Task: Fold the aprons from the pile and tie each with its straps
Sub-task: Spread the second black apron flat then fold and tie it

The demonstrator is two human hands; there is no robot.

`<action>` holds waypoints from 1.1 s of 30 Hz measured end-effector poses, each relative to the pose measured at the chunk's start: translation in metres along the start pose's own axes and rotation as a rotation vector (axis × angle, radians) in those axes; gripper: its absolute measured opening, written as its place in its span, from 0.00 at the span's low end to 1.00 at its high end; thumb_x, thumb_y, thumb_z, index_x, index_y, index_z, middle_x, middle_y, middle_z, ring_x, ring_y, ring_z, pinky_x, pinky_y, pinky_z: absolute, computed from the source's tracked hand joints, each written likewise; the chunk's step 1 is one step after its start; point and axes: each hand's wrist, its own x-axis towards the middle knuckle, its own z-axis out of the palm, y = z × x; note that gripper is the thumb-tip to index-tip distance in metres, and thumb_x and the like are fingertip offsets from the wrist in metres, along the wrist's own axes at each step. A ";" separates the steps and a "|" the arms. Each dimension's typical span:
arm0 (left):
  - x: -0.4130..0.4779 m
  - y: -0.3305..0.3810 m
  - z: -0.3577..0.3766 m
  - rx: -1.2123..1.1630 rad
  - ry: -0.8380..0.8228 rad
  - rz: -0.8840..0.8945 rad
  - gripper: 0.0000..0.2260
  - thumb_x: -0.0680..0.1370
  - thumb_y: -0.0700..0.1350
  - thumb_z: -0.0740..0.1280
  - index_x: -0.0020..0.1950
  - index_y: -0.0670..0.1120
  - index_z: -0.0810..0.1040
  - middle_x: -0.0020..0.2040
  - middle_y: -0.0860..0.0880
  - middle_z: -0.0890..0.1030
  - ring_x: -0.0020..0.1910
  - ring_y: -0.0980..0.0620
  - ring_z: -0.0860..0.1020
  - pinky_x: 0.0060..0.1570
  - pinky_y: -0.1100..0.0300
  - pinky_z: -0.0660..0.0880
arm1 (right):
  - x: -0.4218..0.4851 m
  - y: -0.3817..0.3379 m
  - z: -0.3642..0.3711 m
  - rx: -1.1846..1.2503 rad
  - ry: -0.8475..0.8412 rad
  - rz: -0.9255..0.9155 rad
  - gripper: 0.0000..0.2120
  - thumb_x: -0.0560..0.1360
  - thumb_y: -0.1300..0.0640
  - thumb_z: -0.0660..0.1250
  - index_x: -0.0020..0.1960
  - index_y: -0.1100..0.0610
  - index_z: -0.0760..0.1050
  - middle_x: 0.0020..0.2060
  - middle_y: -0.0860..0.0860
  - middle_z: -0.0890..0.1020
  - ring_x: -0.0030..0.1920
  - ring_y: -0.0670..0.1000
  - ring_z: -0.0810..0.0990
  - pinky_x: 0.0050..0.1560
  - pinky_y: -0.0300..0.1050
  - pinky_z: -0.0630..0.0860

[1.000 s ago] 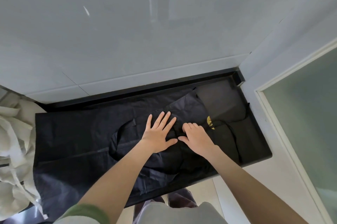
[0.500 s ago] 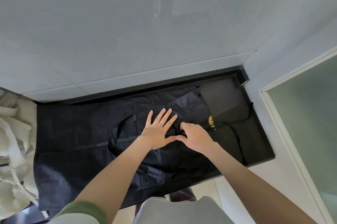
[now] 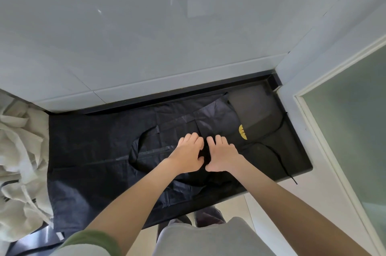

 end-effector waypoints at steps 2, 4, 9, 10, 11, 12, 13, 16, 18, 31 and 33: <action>-0.002 0.005 -0.001 -0.005 -0.134 -0.023 0.11 0.77 0.54 0.63 0.53 0.48 0.75 0.50 0.53 0.70 0.57 0.49 0.68 0.61 0.55 0.61 | -0.004 0.007 -0.001 0.006 -0.060 -0.052 0.48 0.69 0.46 0.72 0.77 0.54 0.45 0.71 0.57 0.59 0.72 0.59 0.58 0.67 0.55 0.65; -0.005 0.010 0.000 0.053 -0.233 -0.019 0.15 0.75 0.61 0.63 0.51 0.51 0.76 0.51 0.53 0.71 0.59 0.49 0.65 0.65 0.51 0.57 | -0.012 0.015 0.002 0.042 -0.051 -0.116 0.54 0.68 0.44 0.74 0.78 0.52 0.40 0.74 0.56 0.55 0.74 0.59 0.55 0.70 0.57 0.62; -0.019 0.024 0.008 0.189 -0.261 0.086 0.27 0.70 0.70 0.64 0.55 0.50 0.74 0.61 0.50 0.68 0.65 0.47 0.61 0.72 0.44 0.46 | -0.036 0.035 0.027 0.012 -0.003 -0.223 0.52 0.69 0.47 0.74 0.79 0.51 0.41 0.78 0.52 0.47 0.77 0.56 0.47 0.75 0.56 0.51; -0.023 0.028 0.012 0.225 -0.234 0.098 0.27 0.71 0.68 0.64 0.57 0.49 0.74 0.63 0.49 0.67 0.66 0.46 0.61 0.72 0.44 0.46 | -0.042 0.037 0.034 0.013 0.057 -0.227 0.46 0.72 0.51 0.72 0.78 0.51 0.45 0.78 0.52 0.49 0.77 0.55 0.49 0.75 0.54 0.52; -0.024 0.032 0.015 0.242 -0.206 0.086 0.25 0.73 0.65 0.65 0.60 0.48 0.73 0.64 0.48 0.67 0.67 0.46 0.61 0.73 0.44 0.47 | -0.045 0.039 0.038 0.049 0.132 -0.233 0.39 0.74 0.55 0.69 0.77 0.52 0.51 0.77 0.52 0.53 0.77 0.54 0.52 0.74 0.53 0.54; -0.026 0.037 0.019 0.240 -0.181 0.061 0.23 0.75 0.62 0.65 0.61 0.47 0.72 0.65 0.47 0.67 0.68 0.45 0.62 0.73 0.45 0.48 | -0.049 0.040 0.042 0.104 0.208 -0.245 0.31 0.75 0.59 0.66 0.75 0.53 0.57 0.76 0.52 0.58 0.76 0.53 0.57 0.73 0.51 0.58; -0.026 0.040 0.021 0.219 -0.152 0.031 0.20 0.77 0.59 0.64 0.62 0.47 0.72 0.65 0.47 0.67 0.68 0.45 0.62 0.73 0.46 0.49 | -0.051 0.042 0.044 0.152 0.270 -0.260 0.24 0.75 0.62 0.64 0.70 0.54 0.64 0.73 0.53 0.64 0.73 0.53 0.62 0.70 0.50 0.63; -0.024 0.049 0.023 0.083 -0.123 -0.076 0.14 0.80 0.55 0.60 0.59 0.49 0.76 0.64 0.48 0.68 0.68 0.46 0.62 0.71 0.48 0.50 | -0.055 0.048 0.045 0.187 0.377 -0.276 0.08 0.77 0.64 0.61 0.55 0.58 0.74 0.59 0.54 0.75 0.61 0.54 0.74 0.57 0.51 0.75; -0.020 0.053 0.022 -0.018 -0.164 -0.159 0.14 0.81 0.54 0.58 0.59 0.51 0.78 0.64 0.49 0.69 0.69 0.46 0.60 0.70 0.48 0.51 | -0.056 0.052 0.043 0.235 0.410 -0.236 0.06 0.78 0.63 0.61 0.53 0.58 0.74 0.51 0.52 0.77 0.51 0.52 0.76 0.52 0.50 0.75; -0.014 0.029 -0.006 -0.148 -0.072 -0.337 0.09 0.80 0.50 0.58 0.54 0.51 0.76 0.53 0.53 0.76 0.59 0.50 0.71 0.62 0.53 0.59 | -0.073 0.046 0.032 0.525 0.322 -0.089 0.20 0.80 0.53 0.63 0.70 0.53 0.65 0.57 0.50 0.78 0.55 0.49 0.79 0.53 0.33 0.70; -0.017 0.021 -0.007 -0.028 -0.097 -0.294 0.09 0.79 0.49 0.58 0.56 0.50 0.75 0.56 0.52 0.75 0.60 0.49 0.69 0.62 0.52 0.59 | -0.072 0.044 0.033 0.523 0.195 -0.084 0.23 0.80 0.51 0.62 0.73 0.51 0.61 0.62 0.50 0.77 0.60 0.50 0.78 0.57 0.35 0.71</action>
